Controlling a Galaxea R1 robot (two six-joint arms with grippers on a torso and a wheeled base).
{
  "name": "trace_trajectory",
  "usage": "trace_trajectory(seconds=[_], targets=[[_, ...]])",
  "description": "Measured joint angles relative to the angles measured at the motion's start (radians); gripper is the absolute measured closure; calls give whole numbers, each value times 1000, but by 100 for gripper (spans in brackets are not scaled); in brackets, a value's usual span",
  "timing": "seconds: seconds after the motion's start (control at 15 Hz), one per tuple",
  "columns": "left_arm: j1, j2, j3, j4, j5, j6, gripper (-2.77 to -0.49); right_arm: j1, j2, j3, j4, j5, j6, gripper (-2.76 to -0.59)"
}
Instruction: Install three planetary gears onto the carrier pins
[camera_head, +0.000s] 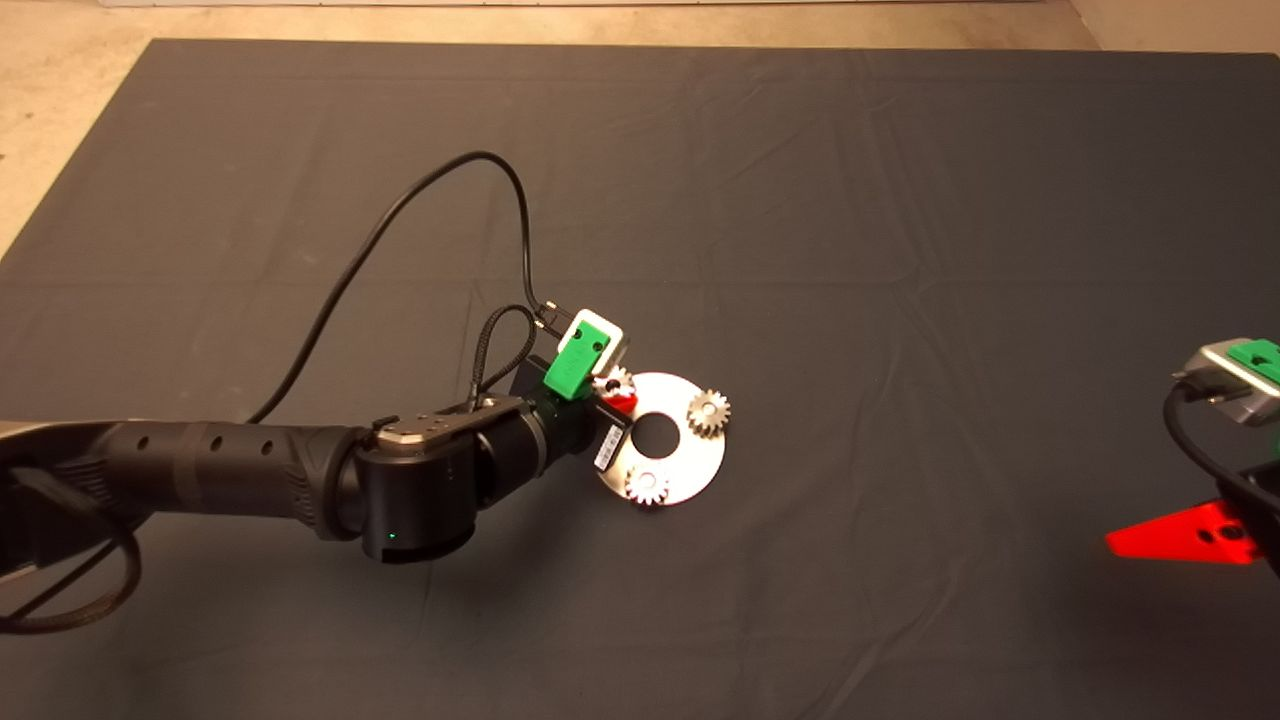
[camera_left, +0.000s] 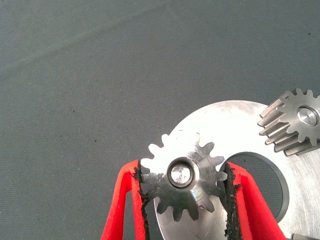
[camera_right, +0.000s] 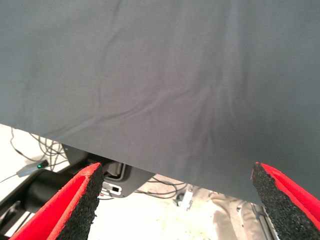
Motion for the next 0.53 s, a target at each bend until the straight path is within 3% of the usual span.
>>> trace_trajectory(seconds=[0.13,0.47,0.53], targets=[[0,0,0,0,0,0,-60,0,0,0,0,12,0,-220],[0,0,0,0,0,1,-60,0,0,-1,0,14,0,-220],[0,0,0,0,0,1,-69,0,0,-1,0,14,0,-220]])
